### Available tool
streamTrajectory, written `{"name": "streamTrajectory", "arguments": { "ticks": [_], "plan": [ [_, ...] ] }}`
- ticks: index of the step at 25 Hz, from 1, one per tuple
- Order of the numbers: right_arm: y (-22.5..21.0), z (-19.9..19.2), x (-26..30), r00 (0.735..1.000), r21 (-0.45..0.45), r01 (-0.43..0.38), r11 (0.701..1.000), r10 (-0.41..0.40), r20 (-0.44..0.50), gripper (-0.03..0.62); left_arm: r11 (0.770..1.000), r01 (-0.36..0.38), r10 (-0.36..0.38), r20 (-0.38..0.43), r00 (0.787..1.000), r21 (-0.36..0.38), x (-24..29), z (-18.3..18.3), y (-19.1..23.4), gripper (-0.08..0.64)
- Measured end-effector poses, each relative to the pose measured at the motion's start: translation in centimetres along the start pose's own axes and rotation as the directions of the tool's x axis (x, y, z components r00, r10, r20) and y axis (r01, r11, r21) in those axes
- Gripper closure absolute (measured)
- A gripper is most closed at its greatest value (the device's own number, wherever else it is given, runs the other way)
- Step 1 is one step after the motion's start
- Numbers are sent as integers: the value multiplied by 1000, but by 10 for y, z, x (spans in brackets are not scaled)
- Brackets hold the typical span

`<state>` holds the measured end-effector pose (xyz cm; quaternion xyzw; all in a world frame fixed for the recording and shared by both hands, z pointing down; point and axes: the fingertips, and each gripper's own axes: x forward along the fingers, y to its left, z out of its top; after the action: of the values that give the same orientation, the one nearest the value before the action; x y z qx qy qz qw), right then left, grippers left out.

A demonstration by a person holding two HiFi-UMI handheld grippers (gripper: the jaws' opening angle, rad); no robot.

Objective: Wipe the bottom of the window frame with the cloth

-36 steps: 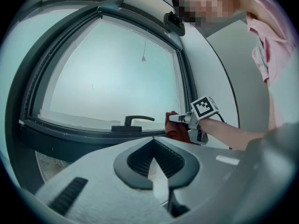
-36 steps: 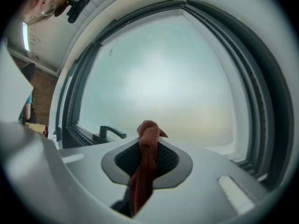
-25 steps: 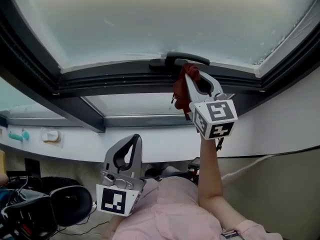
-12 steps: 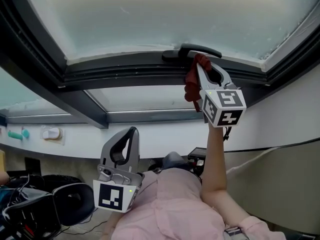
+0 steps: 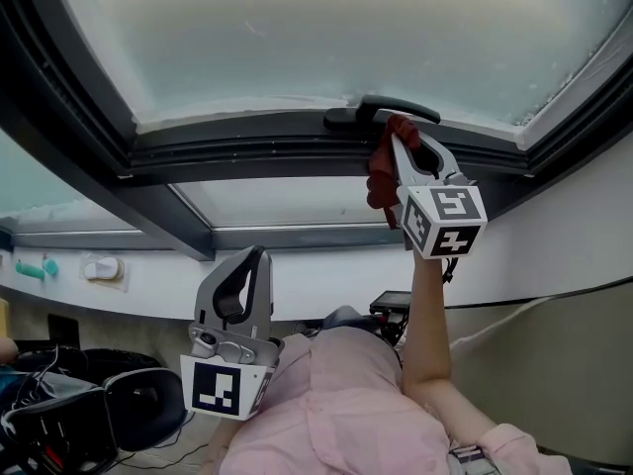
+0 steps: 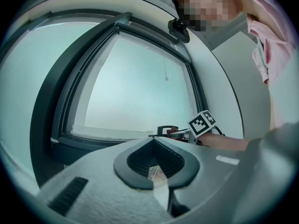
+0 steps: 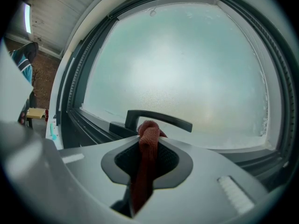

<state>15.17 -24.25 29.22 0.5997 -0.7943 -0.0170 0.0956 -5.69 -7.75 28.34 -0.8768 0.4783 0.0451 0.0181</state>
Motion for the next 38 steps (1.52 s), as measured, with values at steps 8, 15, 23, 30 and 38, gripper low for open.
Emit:
{"name": "streamTrajectory", "arguments": {
  "ticks": [8,15,23,30,38],
  "plan": [
    [1,0,0,1000,-15,-26,1000,26,2,535,1000,22,-22,6,1000,8,9,1,-9,560],
    [-1,-1,-1,999,-17,-46,999,46,4,535,1000,15,-15,1,1000,8,12,-1,-10,560],
    [-3,-1,-3,998,-9,-66,998,66,9,535,1000,8,-8,-14,1000,4,16,-6,-14,560],
    [-9,-3,-4,999,-19,-52,998,52,-9,535,1000,16,-16,-24,1000,1,24,-9,-15,560],
    [-31,-8,-9,999,15,-31,999,31,-16,535,999,47,-47,-37,998,-10,39,-14,-20,560]
  ]
}}
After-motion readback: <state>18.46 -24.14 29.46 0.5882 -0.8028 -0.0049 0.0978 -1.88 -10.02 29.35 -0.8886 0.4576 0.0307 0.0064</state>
